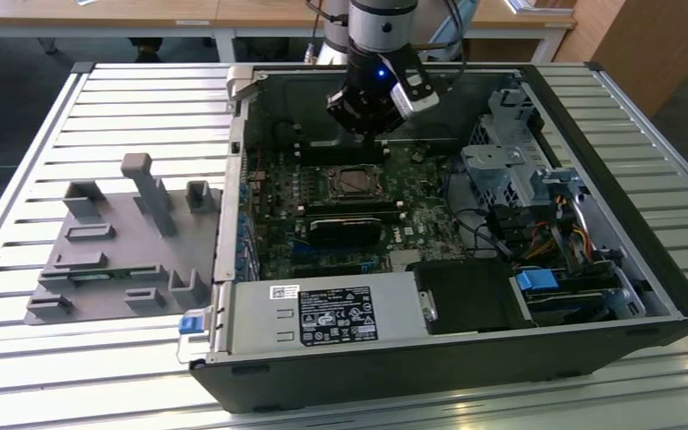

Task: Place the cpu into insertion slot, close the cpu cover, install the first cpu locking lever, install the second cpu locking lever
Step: 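Install the second cpu locking lever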

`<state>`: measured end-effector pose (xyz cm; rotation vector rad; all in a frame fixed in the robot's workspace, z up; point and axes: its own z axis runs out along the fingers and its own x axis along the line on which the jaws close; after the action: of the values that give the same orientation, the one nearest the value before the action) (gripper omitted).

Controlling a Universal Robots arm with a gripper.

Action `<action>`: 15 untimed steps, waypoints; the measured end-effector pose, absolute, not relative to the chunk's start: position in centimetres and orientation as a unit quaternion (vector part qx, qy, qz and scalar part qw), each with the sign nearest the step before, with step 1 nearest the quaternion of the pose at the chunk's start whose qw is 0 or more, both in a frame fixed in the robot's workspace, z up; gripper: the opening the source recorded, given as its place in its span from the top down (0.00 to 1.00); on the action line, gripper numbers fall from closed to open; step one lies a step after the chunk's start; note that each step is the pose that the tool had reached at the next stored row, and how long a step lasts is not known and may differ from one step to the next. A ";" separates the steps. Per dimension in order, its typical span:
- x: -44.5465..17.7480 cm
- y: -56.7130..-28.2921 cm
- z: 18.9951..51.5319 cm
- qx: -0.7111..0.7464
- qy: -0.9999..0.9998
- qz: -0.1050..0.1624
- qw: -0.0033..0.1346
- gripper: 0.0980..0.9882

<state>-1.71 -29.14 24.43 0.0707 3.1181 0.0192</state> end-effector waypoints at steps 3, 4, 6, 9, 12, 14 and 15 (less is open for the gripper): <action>-1.7 -29.1 25.5 0.023 1.000 0.006 0.011 0.99; -1.7 -29.2 25.7 0.023 1.000 0.006 0.011 0.99; -1.7 -29.3 25.7 0.023 1.000 0.006 0.011 0.99; -1.7 -29.9 25.7 0.023 1.000 0.006 0.011 0.99; -1.7 -30.9 25.7 0.023 1.000 0.006 0.011 0.99; -1.7 -31.5 25.7 0.023 1.000 0.006 0.011 0.99; -1.7 -31.8 25.7 0.023 1.000 0.006 0.011 0.99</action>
<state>-1.71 -31.82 25.71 0.0705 3.1181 0.0186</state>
